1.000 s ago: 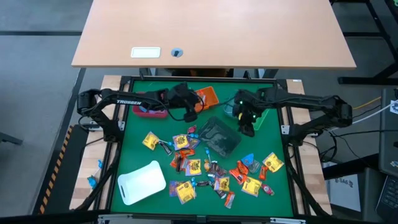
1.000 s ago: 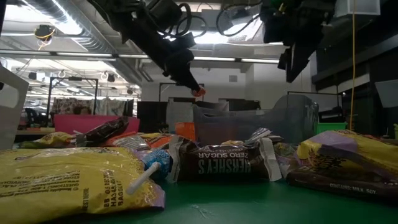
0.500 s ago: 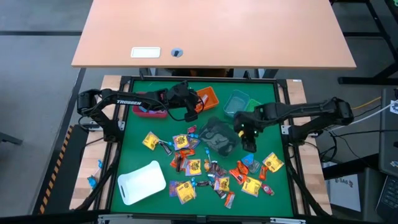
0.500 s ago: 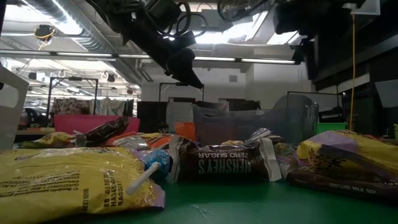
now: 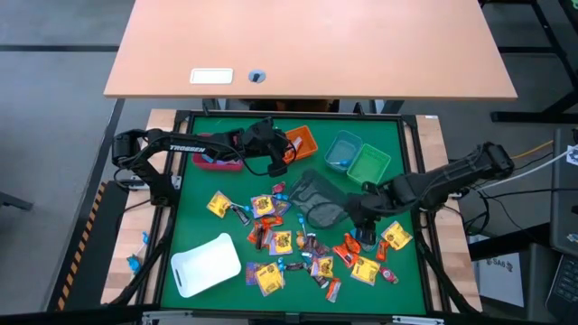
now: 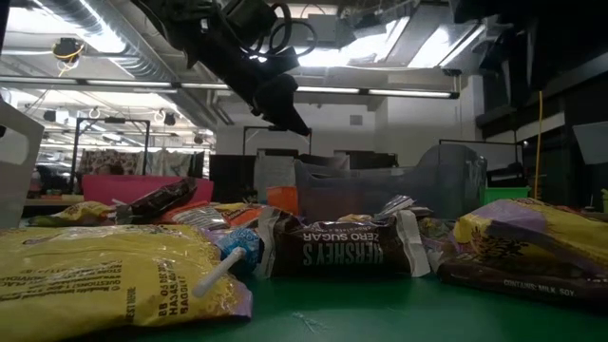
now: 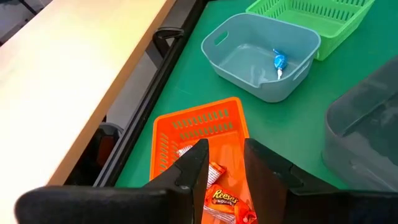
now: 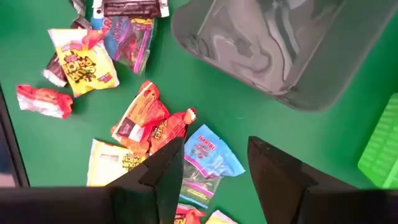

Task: Sort candy
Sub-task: Put the blue gummy pack into the red bin

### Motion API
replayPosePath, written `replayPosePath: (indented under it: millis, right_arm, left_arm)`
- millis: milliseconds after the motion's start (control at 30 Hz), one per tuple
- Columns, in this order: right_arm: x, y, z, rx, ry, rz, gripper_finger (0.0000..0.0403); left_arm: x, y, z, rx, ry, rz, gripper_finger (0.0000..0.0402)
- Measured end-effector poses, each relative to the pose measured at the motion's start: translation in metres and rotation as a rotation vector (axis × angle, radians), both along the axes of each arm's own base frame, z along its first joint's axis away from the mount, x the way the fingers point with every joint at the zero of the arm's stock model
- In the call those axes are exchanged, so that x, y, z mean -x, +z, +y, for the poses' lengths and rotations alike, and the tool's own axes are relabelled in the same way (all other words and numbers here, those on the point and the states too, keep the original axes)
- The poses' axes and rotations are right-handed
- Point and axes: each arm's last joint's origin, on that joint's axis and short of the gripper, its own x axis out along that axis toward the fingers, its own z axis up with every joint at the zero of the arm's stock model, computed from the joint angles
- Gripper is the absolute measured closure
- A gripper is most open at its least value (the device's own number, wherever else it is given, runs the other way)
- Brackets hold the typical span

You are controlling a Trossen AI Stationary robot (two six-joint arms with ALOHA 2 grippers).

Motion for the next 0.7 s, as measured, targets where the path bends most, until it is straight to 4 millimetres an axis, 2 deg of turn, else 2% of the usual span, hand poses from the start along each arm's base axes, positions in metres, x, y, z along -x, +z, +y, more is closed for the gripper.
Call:
replayPosePath:
  millis: [200, 567, 700]
  right_arm:
    - [0.009, -0.011, 0.013, 0.024, -0.074, 0.022, 0.0226]
    - [0.029, -0.069, 0.026, -0.045, -0.227, 0.084, 0.0226]
    - [0.035, -0.086, 0.023, -0.058, -0.309, 0.117, 0.0226]
  left_arm:
    - [0.0, 0.0, 0.0, 0.0, 0.0, -0.001, 0.031]
    - [0.0, 0.0, -0.001, 0.004, 0.001, -0.004, 0.031]
    - [0.0, 0.0, -0.001, 0.004, 0.001, -0.004, 0.031]
